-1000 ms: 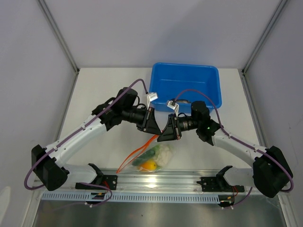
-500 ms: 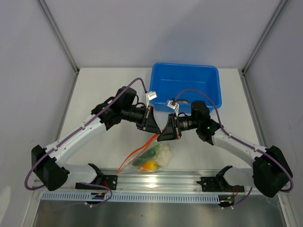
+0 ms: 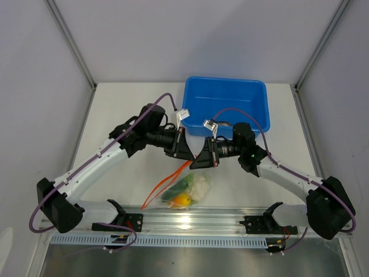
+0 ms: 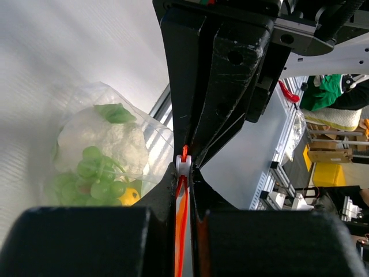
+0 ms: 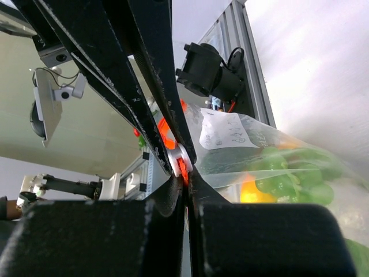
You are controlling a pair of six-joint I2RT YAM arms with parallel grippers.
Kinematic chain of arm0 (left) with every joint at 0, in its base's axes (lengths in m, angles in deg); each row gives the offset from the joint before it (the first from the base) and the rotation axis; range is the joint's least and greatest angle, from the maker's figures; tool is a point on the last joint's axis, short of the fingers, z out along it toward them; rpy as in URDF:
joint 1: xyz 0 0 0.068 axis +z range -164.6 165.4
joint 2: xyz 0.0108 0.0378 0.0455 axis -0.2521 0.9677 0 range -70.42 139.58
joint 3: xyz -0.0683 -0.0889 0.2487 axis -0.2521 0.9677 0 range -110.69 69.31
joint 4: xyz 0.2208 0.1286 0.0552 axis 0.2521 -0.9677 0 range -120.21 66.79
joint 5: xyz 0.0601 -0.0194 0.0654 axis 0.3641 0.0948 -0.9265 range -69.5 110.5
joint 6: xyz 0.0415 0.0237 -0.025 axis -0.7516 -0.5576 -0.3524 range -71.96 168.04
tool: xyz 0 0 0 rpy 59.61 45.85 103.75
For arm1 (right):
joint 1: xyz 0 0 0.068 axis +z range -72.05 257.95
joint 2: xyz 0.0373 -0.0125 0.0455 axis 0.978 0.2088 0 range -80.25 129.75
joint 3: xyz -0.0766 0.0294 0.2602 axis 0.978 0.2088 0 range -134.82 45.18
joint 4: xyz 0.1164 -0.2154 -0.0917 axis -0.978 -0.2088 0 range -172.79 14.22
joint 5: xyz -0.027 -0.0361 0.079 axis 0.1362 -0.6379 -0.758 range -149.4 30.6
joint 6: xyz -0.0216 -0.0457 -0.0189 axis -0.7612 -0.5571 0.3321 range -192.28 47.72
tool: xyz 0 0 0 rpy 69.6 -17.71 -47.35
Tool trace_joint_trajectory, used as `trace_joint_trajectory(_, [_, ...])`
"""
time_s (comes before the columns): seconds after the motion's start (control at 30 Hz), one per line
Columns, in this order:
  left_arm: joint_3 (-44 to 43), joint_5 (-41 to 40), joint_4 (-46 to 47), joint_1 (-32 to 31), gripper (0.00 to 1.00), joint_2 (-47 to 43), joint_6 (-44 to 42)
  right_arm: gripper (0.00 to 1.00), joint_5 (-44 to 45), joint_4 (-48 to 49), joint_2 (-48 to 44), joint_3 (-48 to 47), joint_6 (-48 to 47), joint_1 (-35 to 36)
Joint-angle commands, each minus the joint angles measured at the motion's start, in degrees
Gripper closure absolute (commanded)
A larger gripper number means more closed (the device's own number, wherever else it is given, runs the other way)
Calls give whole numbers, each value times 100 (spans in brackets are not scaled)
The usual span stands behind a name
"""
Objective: Place the food in the zip-top bag and seal the zipper
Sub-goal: Zip the zipper food storage bag at the center of the board.
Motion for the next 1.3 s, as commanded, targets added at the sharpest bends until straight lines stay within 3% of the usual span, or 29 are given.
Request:
trace_joint_trajectory(0.0, [-218, -78, -321, -184, 100, -42, -207, 100, 347, 965, -48, -76, 478, -45])
trace_joint_trajectory(0.5, [107, -404, -559, -202, 99, -445, -303, 100, 654, 1476, -84, 486, 936, -186])
trace_joint_trajectory(1.27, [722, -711, -832, -202, 100, -1175, -242, 100, 874, 843, -285, 522, 655, -397])
